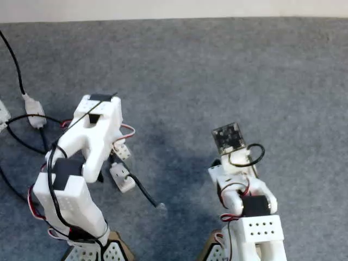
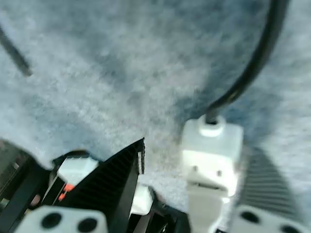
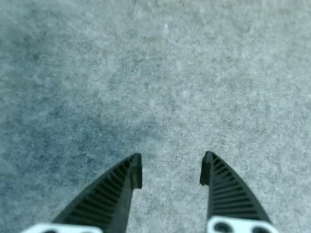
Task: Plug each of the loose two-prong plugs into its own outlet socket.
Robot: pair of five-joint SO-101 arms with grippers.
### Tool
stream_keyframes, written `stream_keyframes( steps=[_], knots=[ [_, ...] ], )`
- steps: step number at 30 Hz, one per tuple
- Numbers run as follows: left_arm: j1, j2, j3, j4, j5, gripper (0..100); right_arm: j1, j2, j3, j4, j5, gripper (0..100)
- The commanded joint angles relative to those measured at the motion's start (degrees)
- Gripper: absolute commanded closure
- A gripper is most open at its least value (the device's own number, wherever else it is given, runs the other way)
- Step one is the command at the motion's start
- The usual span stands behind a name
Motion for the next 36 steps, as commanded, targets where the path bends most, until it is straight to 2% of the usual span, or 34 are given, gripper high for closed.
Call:
stream_keyframes(
  steps=[1,5,9,16,18,27,32,36],
  knots=[
    [2.24,-0.13,-0.57,-0.62,-3.16,89,0.48,-0.84,-0.40,0.40,0.53,80.8],
    [3.65,-0.22,-1.45,-0.44,-3.78,89,0.48,-0.84,-0.31,0.40,0.53,80.8],
    [2.86,-0.22,-6.99,2.11,-7.74,89,0.48,-0.84,0.31,0.31,0.53,80.8],
    [-4.35,1.45,-30.90,12.13,-17.41,90,0.48,-0.84,1.45,0.04,0.53,80.8],
    [-5.85,4.62,-38.99,15.12,-19.96,90,0.40,-0.84,1.45,0.04,0.53,80.8],
    [-8.13,27.03,-68.97,15.30,-22.68,90,-1.71,-0.84,1.54,0.31,0.44,80.8],
    [-8.48,35.91,-76.00,15.30,-22.86,89,-1.71,-0.84,1.54,0.31,0.44,80.8],
    [-9.63,38.20,-78.55,15.30,-23.12,89,-1.71,-0.84,1.54,0.31,0.44,80.8]
  ],
)
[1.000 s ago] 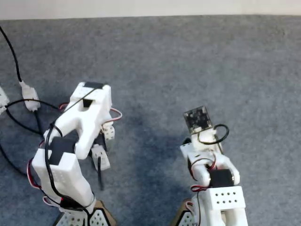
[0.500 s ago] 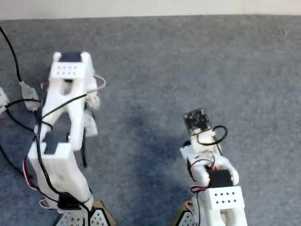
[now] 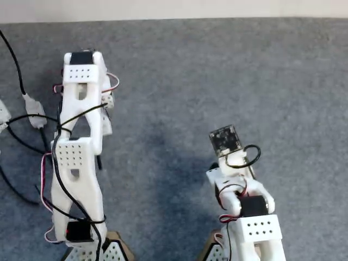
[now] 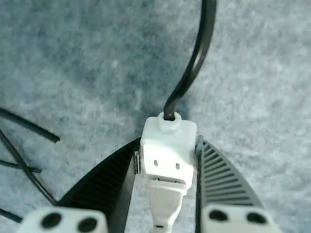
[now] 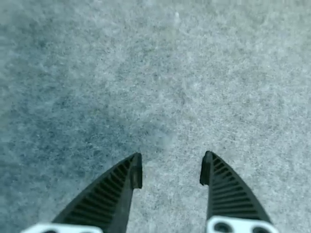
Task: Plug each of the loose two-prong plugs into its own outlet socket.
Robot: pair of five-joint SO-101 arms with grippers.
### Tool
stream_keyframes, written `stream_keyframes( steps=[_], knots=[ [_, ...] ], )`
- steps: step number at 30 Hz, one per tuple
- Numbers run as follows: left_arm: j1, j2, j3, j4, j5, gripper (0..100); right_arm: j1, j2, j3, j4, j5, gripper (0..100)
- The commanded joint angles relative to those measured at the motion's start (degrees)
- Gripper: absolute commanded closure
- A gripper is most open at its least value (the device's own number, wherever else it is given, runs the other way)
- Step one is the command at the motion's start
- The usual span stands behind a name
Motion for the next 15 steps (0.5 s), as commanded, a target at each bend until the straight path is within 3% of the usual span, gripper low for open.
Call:
stream_keyframes(
  steps=[1,10,15],
  knots=[
    [-1.45,-0.22,-3.47,0.70,-1.41,88,-0.40,-0.84,-0.22,0.31,0.44,80.8],
    [-4.70,-0.48,-7.52,0.70,-3.16,51,-0.40,-0.84,-0.22,0.31,0.44,80.8],
    [-7.43,-0.48,-18.59,0.79,-2.81,52,-0.40,-0.92,-0.22,0.31,-0.44,81.0]
  ],
)
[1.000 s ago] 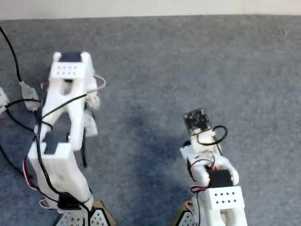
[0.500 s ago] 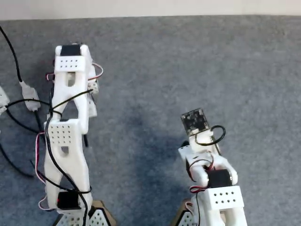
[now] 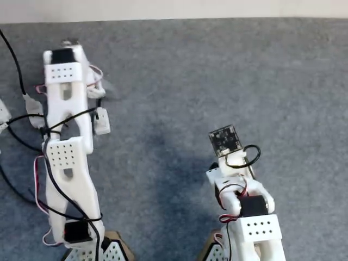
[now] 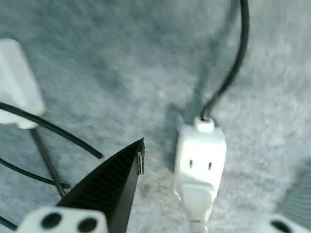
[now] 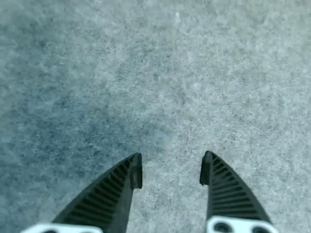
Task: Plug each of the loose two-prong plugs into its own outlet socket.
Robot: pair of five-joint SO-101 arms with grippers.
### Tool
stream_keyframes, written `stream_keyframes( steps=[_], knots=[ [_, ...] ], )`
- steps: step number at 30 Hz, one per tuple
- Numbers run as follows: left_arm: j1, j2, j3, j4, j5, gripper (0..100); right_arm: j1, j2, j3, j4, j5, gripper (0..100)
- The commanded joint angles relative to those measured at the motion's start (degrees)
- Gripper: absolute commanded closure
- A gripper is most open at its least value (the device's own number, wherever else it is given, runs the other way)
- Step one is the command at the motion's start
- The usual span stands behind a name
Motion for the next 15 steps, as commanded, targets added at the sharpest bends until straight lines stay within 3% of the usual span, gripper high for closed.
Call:
stream_keyframes(
  steps=[1,4,6,9,15],
  knots=[
    [-1.98,-1.19,-10.33,0.62,-0.09,54,-0.40,-1.01,-0.22,0.31,-1.58,81.1],
    [-2.95,-1.19,-20.97,0.62,-0.09,61,-0.13,-1.10,-0.48,0.31,-3.87,82.0],
    [-3.30,-1.36,-28.35,0.62,0.00,67,-0.13,-1.10,-0.75,0.31,-4.92,87.8],
    [-2.86,-8.66,-27.03,0.62,-0.18,72,-0.13,-1.10,-0.84,0.31,-5.63,99.8],
    [-2.86,-24.31,-26.42,0.97,5.19,82,-0.13,-1.19,-1.63,0.48,-5.63,99.5]
  ],
)
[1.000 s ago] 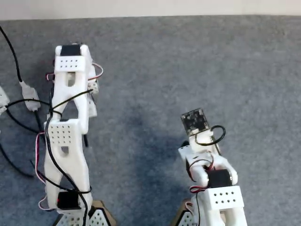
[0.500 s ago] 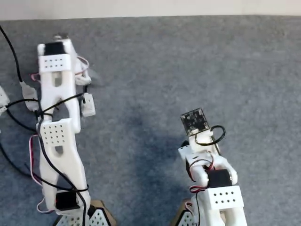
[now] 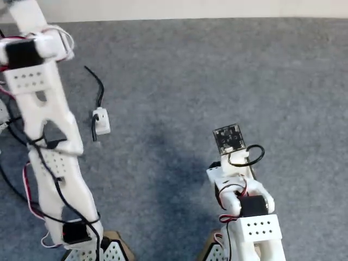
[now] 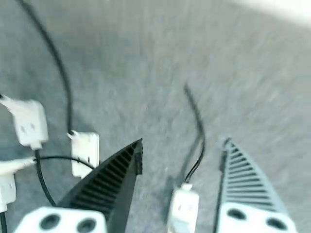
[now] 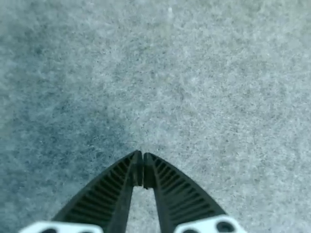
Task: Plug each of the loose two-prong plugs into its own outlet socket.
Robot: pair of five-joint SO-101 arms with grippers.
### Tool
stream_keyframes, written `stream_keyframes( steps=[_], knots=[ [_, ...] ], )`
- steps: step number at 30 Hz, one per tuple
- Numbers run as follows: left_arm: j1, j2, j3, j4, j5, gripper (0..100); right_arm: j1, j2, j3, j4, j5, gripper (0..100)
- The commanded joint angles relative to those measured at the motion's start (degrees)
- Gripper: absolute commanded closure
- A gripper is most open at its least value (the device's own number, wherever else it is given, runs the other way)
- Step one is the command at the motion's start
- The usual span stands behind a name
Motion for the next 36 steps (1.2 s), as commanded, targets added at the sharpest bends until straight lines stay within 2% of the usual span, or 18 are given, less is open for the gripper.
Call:
stream_keyframes(
  steps=[1,4,8,12,17,19,24,27,32,36],
  knots=[
    [-0.13,-11.30,-2.24,0.53,3.08,86,-0.04,-1.19,-2.51,1.10,-0.62,99.4],
    [-0.31,-17.36,2.68,0.53,5.27,98,-0.04,-2.95,-7.08,5.23,-0.62,99.4],
    [-0.22,-28.97,16.48,0.53,6.24,99,-0.13,-13.58,-11.30,11.30,-0.62,99.4],
    [0.13,-44.53,38.20,0.44,6.24,100,-0.13,-28.70,-7.69,14.73,-0.35,99.4],
    [0.13,-65.80,74.68,-0.62,9.05,100,-0.13,-26.24,-1.19,14.90,-0.26,99.4],
    [0.13,-74.77,92.18,-6.33,9.23,100,-0.04,-26.24,-0.04,14.64,-0.26,99.4],
    [0.04,-99.91,140.00,-28.31,9.05,100,-0.04,-26.15,3.21,14.73,-0.26,99.4],
    [-0.22,-114.77,158.81,-38.42,8.97,100,-0.04,-26.15,7.87,14.64,-0.26,99.4],
    [-0.13,-133.23,176.40,-40.26,3.08,100,-0.04,-26.15,17.45,14.64,-0.26,99.4],
    [-0.22,-143.69,187.82,-39.91,2.90,100,3.74,-26.15,20.26,14.64,-0.26,99.4]
  ],
)
